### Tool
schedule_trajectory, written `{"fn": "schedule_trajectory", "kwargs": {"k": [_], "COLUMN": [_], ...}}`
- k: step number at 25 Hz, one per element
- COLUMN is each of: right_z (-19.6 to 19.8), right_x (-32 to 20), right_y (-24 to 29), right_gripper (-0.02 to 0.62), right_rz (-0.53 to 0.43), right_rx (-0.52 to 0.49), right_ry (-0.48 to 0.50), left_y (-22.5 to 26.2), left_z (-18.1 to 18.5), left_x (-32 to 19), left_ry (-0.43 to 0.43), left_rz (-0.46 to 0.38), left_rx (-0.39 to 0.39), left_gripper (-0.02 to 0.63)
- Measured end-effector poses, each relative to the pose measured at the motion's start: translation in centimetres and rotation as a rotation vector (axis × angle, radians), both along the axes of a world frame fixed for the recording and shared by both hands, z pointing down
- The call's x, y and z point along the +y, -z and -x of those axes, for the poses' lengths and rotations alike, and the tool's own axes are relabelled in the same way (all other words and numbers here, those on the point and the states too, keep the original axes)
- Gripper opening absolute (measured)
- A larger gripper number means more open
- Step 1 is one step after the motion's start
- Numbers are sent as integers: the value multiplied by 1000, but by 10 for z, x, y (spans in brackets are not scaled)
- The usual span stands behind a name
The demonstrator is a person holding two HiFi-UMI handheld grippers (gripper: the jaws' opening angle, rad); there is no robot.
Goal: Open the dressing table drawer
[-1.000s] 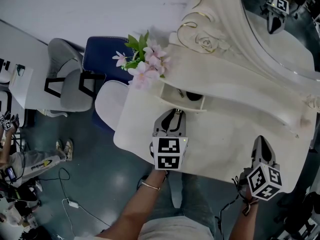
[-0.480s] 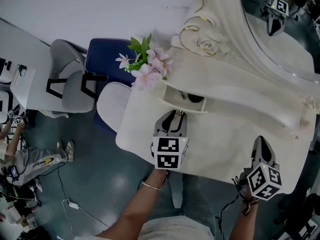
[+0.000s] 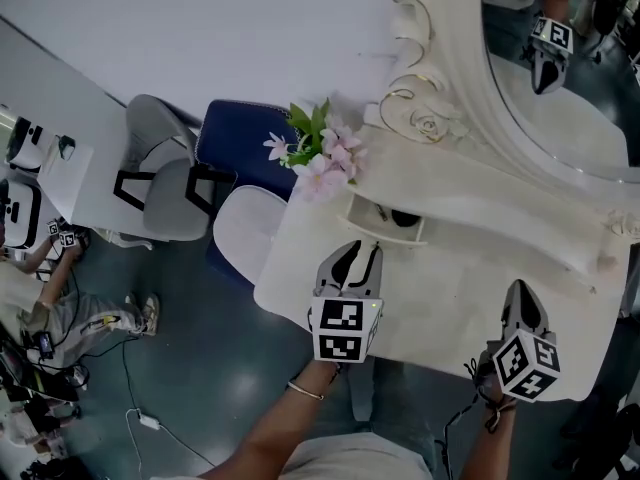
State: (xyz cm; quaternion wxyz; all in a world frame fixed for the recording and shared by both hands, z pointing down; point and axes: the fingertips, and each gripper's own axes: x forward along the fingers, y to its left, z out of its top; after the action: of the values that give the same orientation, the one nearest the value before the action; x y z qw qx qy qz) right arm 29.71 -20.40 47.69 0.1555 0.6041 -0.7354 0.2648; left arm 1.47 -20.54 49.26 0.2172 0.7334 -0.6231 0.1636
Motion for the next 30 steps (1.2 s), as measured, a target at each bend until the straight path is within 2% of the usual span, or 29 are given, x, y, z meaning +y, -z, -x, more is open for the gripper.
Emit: {"fn": "schedule_trajectory", "kwargs": {"k": [10, 15, 18, 23, 27, 30], "right_z": [14, 19, 23, 25, 28, 22], "right_x": [-11, -17, -21, -22, -6, 0], "right_y": [60, 119, 157, 214, 233, 236], "right_gripper": [8, 8, 8, 8, 8, 8], "right_rz": [-128, -246, -326, -466, -494, -495], "right_rx": [-24, -39, -45, -22, 19, 53], "right_ry": [-15, -32, -42, -73, -88, -129], "left_y": [118, 182, 216, 276, 292, 293], "left_z": [43, 71, 86, 104, 129, 139], "left_x": [-4, -11, -15, -19, -10, -16], "left_ry": [14, 23, 31, 27, 53, 38], "left_rz": [-200, -291, -346, -499, -515, -508], "left_rx": [-9, -23, -20, -21, -23, -29], "left_gripper": [124, 96, 57, 34, 23, 20]}}
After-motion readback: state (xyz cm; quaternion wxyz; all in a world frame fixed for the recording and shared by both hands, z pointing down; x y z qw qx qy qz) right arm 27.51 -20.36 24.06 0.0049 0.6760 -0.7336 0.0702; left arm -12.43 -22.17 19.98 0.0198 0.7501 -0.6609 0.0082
